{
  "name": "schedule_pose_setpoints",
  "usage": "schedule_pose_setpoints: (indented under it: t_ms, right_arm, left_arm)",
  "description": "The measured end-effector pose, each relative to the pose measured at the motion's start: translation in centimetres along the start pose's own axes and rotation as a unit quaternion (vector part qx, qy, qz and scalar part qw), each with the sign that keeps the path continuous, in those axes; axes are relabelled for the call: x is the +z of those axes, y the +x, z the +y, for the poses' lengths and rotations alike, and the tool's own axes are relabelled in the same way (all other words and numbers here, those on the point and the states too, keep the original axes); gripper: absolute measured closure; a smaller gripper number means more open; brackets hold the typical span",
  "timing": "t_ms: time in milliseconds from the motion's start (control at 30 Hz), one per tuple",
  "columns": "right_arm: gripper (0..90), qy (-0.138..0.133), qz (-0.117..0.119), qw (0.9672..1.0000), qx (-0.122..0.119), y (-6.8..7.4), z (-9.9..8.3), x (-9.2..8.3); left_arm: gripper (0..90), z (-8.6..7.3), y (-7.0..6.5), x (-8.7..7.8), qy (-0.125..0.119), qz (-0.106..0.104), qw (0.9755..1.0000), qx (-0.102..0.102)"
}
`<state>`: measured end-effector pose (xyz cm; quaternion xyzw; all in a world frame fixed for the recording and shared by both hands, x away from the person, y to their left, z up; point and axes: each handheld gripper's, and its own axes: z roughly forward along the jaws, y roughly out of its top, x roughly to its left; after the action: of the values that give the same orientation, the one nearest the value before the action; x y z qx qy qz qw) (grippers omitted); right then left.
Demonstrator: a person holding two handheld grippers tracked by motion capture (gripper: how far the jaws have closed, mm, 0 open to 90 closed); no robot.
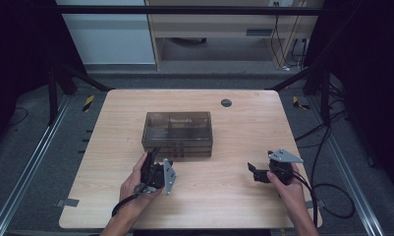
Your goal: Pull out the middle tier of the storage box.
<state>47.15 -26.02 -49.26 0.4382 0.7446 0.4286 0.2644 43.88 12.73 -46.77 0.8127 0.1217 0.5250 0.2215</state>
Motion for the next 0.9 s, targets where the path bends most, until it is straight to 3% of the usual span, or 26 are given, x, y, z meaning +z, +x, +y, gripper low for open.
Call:
schedule_pose_setpoints:
  t_ms: [33,67,100,167,200,233,300,333,500,567,767,833,867,900]
  right_arm:
    - [6.3,0.001,0.000,1.0000,0.000,0.0,0.0,0.0]
    - [6.2,0.002,-0.001,1.0000,0.002,0.0,0.0,0.0]
    - [6.2,0.003,-0.001,1.0000,0.002,0.0,0.0,0.0]
    - [6.1,0.004,-0.002,1.0000,0.004,0.0,0.0,0.0]
    - [6.0,0.005,-0.002,1.0000,0.004,0.0,0.0,0.0]
    - [6.0,0.005,-0.002,1.0000,0.004,0.0,0.0,0.0]
    - [5.8,0.008,-0.003,1.0000,0.003,-0.1,0.0,0.0]
    - [5.7,0.008,-0.003,1.0000,0.003,-0.1,0.0,0.0]
    - [5.4,0.012,-0.004,0.9999,0.004,-0.1,0.0,0.1]
    - [5.3,0.014,-0.004,0.9999,0.004,0.0,0.1,0.0]
    - [5.4,0.017,-0.004,0.9999,0.003,0.0,0.1,0.1]
    - [5.3,0.015,-0.004,0.9999,-0.001,0.0,0.2,0.0]
    - [5.3,0.014,-0.005,0.9999,-0.001,0.0,0.2,0.0]
    - [5.3,0.015,-0.005,0.9999,0.000,-0.1,0.2,0.0]
  left_arm:
    - [37.1,0.3,-0.3,0.1,0.001,0.002,0.9999,0.017]
    - [38.9,0.8,-0.9,0.4,0.004,0.004,0.9987,0.050]
    - [40.2,0.9,-1.2,0.6,0.007,0.005,0.9978,0.065]
    - [41.8,1.1,-1.5,0.9,0.008,0.004,0.9972,0.075]
    - [43.9,1.4,-1.9,1.4,0.011,0.000,0.9959,0.090]
    - [45.1,1.4,-1.9,1.4,0.011,0.000,0.9959,0.090]
    - [47.0,2.0,-2.6,2.1,0.009,0.003,0.9914,0.131]
    - [48.2,2.3,-2.7,2.4,0.006,0.004,0.9899,0.142]
    - [52.0,3.1,-3.2,3.2,-0.002,0.008,0.9887,0.150]
    - [55.6,3.3,-3.6,3.3,0.011,0.017,0.9882,0.152]
    - [58.4,3.0,-3.5,3.2,0.014,0.034,0.9871,0.156]
    - [59.4,2.8,-3.7,3.3,0.022,0.033,0.9858,0.163]
    - [60.2,2.6,-4.0,3.5,0.024,0.035,0.9840,0.173]
    - [60.7,2.6,-4.0,3.5,0.024,0.035,0.9840,0.173]
